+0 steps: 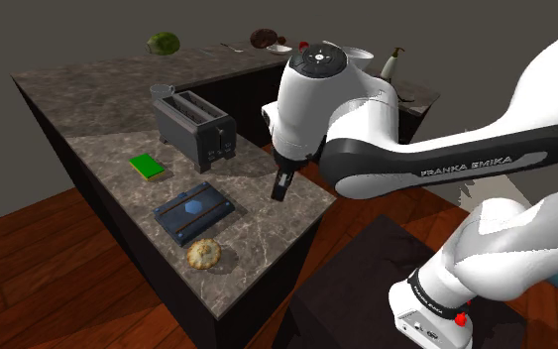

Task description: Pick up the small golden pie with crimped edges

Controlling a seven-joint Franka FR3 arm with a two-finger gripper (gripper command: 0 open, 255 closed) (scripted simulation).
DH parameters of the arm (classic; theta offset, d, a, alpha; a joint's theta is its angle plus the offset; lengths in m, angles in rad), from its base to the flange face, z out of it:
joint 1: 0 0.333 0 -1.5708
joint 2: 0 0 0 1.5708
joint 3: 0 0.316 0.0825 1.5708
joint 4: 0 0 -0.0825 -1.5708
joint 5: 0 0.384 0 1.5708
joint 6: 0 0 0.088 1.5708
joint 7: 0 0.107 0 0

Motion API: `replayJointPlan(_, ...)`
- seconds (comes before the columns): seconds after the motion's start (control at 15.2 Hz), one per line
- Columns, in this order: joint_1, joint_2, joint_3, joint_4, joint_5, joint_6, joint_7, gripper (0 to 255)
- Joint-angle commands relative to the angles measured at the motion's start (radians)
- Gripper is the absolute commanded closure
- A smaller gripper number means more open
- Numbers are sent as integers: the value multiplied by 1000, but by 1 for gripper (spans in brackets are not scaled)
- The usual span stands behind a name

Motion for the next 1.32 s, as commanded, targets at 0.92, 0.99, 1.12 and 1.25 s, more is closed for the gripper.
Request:
replayJointPlan(0.92,44,701,223,227,-929,62,522,0)
replayJointPlan(0.99,71,745,210,248,-982,46,542,0)
replayJointPlan(1.12,127,830,181,292,-1079,16,573,0)
replayJointPlan(1.25,181,911,151,336,-1167,-12,594,0)
